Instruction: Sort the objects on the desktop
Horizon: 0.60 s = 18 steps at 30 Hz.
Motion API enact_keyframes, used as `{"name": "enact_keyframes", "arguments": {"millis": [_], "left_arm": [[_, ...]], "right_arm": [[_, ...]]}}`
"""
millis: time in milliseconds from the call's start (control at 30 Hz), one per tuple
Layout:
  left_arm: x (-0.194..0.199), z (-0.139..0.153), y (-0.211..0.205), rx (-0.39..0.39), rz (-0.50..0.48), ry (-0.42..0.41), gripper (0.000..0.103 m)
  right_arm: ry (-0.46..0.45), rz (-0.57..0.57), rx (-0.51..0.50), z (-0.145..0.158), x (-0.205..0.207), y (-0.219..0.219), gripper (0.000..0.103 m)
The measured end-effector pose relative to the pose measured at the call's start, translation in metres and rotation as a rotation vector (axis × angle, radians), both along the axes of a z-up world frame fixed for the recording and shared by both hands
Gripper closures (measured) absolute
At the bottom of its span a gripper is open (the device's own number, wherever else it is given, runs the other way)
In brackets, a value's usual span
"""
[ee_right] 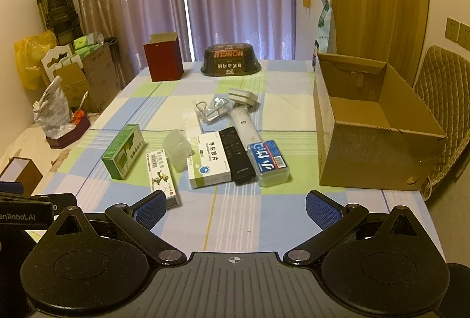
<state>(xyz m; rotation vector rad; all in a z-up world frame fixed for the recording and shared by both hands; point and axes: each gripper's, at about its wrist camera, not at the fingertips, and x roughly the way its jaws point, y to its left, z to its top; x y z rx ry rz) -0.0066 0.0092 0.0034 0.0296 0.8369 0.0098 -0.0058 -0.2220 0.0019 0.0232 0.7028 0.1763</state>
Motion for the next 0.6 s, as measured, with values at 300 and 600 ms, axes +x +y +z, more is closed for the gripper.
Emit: {"name": "enact_keyframes", "arguments": {"millis": [300,600], "left_arm": [[0.0007,0.0005,-0.0009,-0.009,0.001,0.002,0.001],[0.004,-0.0006,-0.0058,-0.014,0.004,0.0,0.001]], "right_arm": [[0.01,-0.003,0.008,-0.0033,0.0001,0.0003,0.0],[0.014,-0.007,0.011,-0.0061,0.001,-0.0008,0.0]]}}
